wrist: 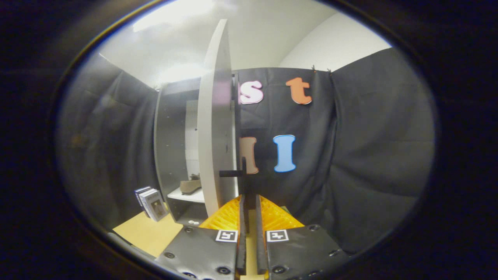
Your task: Open the shoe cabinet door, grab the shoes and put them into the shoe cabinet, then close the shoe cabinet door.
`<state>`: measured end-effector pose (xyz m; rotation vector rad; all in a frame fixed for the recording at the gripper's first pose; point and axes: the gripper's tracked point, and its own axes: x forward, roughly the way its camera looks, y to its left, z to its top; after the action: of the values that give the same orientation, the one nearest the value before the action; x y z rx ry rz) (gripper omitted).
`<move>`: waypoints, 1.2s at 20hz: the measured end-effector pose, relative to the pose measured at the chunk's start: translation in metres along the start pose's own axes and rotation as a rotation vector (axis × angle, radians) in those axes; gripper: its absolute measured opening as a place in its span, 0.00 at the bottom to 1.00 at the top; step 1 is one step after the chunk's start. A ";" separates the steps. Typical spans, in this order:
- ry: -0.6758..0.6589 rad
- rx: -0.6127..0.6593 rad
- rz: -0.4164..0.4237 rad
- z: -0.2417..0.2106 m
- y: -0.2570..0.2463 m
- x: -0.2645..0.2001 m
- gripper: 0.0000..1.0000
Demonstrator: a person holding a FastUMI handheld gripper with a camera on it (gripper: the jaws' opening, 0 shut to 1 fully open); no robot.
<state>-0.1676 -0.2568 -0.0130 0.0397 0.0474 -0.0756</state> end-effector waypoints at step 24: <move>0.197 0.043 -0.013 -0.170 0.275 -0.020 0.31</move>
<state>-0.1745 0.0256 -0.1711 0.0895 0.2432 -0.0857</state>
